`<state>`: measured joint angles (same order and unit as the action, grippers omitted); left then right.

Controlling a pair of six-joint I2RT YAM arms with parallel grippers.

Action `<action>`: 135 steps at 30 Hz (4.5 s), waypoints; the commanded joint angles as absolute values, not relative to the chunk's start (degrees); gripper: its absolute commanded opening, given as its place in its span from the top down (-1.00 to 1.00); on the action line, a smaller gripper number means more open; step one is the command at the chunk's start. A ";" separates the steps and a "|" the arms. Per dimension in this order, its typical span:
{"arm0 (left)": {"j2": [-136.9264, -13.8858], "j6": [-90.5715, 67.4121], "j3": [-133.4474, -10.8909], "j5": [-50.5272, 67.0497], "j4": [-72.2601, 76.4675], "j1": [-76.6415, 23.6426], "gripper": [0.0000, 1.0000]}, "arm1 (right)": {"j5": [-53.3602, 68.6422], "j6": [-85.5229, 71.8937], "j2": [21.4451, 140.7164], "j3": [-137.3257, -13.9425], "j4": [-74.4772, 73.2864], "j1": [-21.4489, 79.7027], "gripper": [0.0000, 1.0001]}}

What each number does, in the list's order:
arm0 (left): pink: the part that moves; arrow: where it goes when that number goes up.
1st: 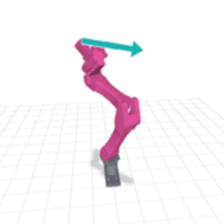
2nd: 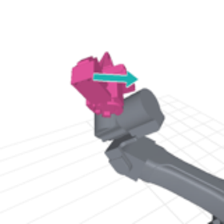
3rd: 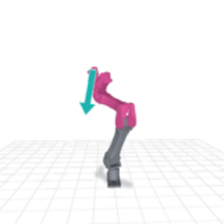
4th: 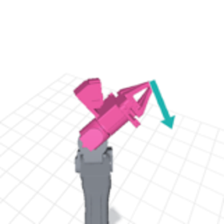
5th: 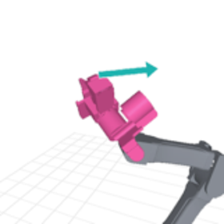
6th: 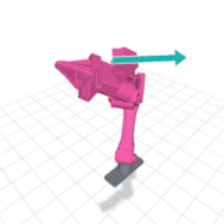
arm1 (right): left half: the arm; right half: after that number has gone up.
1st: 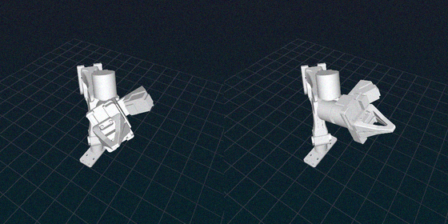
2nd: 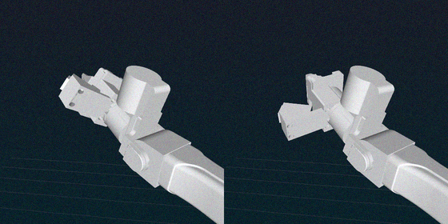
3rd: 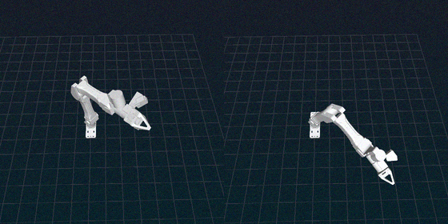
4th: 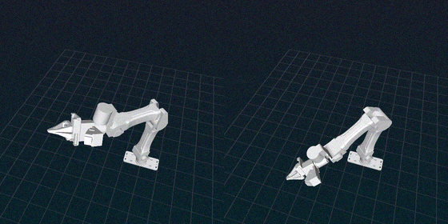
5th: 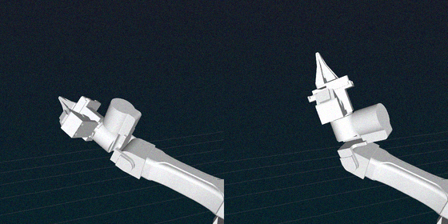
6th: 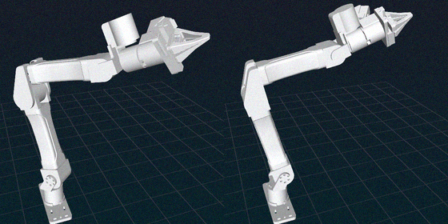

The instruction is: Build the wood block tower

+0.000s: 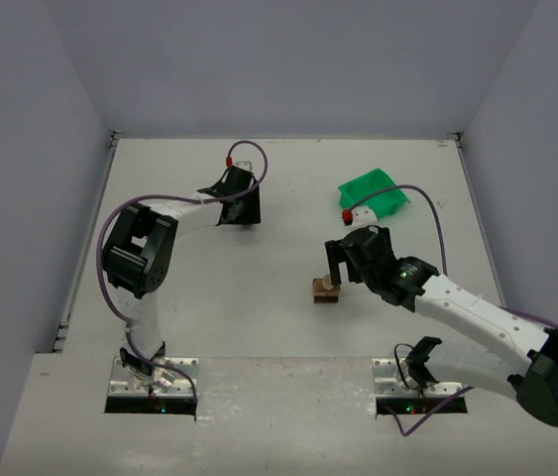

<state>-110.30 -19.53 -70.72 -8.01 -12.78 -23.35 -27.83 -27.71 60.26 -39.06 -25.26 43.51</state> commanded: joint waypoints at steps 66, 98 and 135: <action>-68.01 -63.72 -24.60 35.51 84.57 -20.39 1.00 | 29.36 -47.34 63.50 -30.55 55.82 34.81 -0.96; -65.04 -64.47 -21.77 31.90 88.28 -20.39 1.00 | 37.97 -62.38 77.66 -38.73 71.29 34.92 -0.08; -62.20 -63.20 -19.34 31.34 87.18 -20.48 1.00 | 36.21 -66.78 84.64 -41.13 81.47 35.47 0.44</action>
